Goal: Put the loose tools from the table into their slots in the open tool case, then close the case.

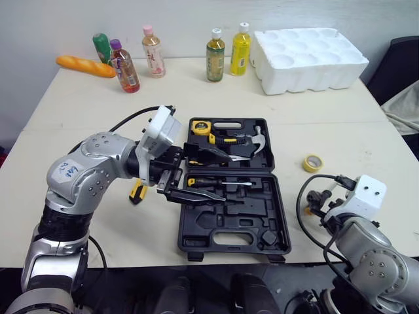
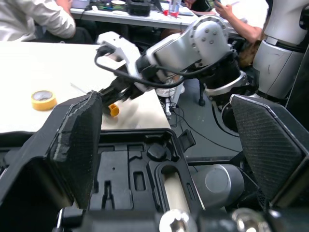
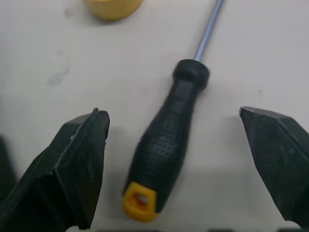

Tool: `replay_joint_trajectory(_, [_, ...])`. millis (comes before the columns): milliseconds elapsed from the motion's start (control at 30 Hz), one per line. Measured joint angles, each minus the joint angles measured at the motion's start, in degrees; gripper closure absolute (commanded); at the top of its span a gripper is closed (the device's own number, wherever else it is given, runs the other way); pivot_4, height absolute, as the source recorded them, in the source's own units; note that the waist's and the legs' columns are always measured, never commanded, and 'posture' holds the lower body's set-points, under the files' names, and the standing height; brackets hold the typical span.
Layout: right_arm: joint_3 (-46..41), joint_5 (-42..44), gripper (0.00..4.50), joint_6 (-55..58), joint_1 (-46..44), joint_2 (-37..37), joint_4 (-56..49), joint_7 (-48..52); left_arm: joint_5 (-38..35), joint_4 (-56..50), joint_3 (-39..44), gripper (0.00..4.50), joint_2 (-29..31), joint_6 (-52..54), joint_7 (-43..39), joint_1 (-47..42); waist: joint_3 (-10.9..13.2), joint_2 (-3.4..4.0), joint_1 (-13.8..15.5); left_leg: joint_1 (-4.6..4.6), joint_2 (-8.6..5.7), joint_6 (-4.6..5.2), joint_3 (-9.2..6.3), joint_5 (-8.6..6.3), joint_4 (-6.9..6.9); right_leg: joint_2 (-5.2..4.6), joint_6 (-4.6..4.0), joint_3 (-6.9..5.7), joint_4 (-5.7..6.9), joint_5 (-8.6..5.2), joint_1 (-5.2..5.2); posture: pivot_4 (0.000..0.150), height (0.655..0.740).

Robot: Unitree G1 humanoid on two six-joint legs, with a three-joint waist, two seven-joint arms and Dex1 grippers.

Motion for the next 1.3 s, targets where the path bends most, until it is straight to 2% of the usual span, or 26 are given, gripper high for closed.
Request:
replay_joint_trajectory(167, [-1.62,-2.45,0.0,0.55,-1.53,1.32,1.61,1.14,1.26,0.6,-0.21,0.06,-0.47,-0.78,-0.33,-0.18,0.0,0.0,-0.01,-0.02,-0.01,0.01,-0.01,0.0,-0.03,-0.01,0.0,0.01,-0.03,0.0,0.0,0.15,0.7384])
replay_joint_trajectory(233, [-1.44,-3.32,0.55,0.56,-1.55,1.31,1.71,1.64,1.85,0.6,-0.45,0.0,-0.87,-1.16,-0.4,-0.18,0.0,-0.01,-0.01,-0.01,0.0,0.01,-0.02,0.0,-0.02,-0.01,0.0,0.01,-0.03,0.0,0.0,0.15,0.7384])
replay_joint_trajectory(300, [-1.69,-4.65,1.29,0.55,-1.61,1.36,1.86,1.9,2.28,0.6,-0.55,0.0,-1.16,-1.47,-0.41,-0.15,0.0,-0.01,-0.01,-0.01,0.0,0.02,-0.02,0.0,-0.01,-0.01,0.0,0.01,-0.02,0.0,0.01,0.15,0.7384])
replay_joint_trajectory(433, [-3.79,-6.91,3.4,0.56,-2.7,2.43,2.13,2.26,2.61,0.59,-0.61,0.0,-1.65,-1.74,-0.43,-0.16,-0.01,-0.01,-0.11,0.0,0.01,0.01,-0.02,0.01,-0.03,0.0,0.0,0.02,-0.01,0.0,0.0,0.15,0.7384])
replay_joint_trajectory(467, [-3.8,-7.34,3.53,0.56,-2.68,2.45,2.12,2.48,2.75,0.6,-0.61,0.0,-1.67,-1.75,-0.43,-0.16,-0.01,-0.01,-0.11,0.0,0.01,0.01,-0.02,0.01,-0.03,0.0,0.0,0.02,-0.01,0.0,0.0,0.15,0.7384])
replay_joint_trajectory(833, [-5.34,-9.75,3.51,0.56,-2.12,2.88,1.27,5.72,3.65,0.6,-0.61,0.0,-2.23,-2.44,-0.47,0.13,-0.01,-0.01,0.06,-0.01,0.0,0.01,-0.02,0.01,-0.02,-0.01,0.0,0.02,-0.01,0.0,0.01,0.15,0.7384])
replay_joint_trajectory(933, [-4.52,-9.62,3.51,0.58,-0.96,0.76,0.99,7.87,3.75,0.59,-0.59,0.0,-2.41,-2.47,-0.21,0.51,-0.01,-0.01,0.1,-0.02,-0.02,0.02,-0.03,0.0,-0.03,-0.01,0.0,0.02,-0.02,0.0,0.01,0.15,0.7384])
replay_joint_trajectory(1033, [-1.59,-4.85,3.51,0.57,-0.03,-13.83,1.28,17.27,4.47,0.62,0.1,0.0,-0.96,-2.68,0.34,3.23,0.09,0.13,-0.14,-0.01,-0.14,0.24,0.07,0.01,-0.02,-0.03,0.11,0.08,-0.06,0.06,0.01,0.15,0.7384])
replay_joint_trajectory(1133, [0.17,3.03,3.51,0.57,-1.17,-23.87,1.82,28.38,4.88,0.29,1.2,0.0,1.16,-2.7,1.21,6.42,0.13,-0.04,-0.9,0.01,0.0,0.17,-0.03,0.02,-0.08,-0.06,0.1,0.04,-0.11,0.06,0.06,0.15,0.7384])
replay_joint_trajectory(1300, [8.04,16.13,3.51,-0.45,-4.88,-41.89,7.52,46.67,6.81,-1.02,4.75,0.0,6.28,-3.18,3.35,13.94,0.22,-0.13,-1.28,0.02,0.04,0.17,-0.07,0.03,-0.16,-0.08,0.07,0.0,-0.18,0.04,0.05,0.15,0.7384])
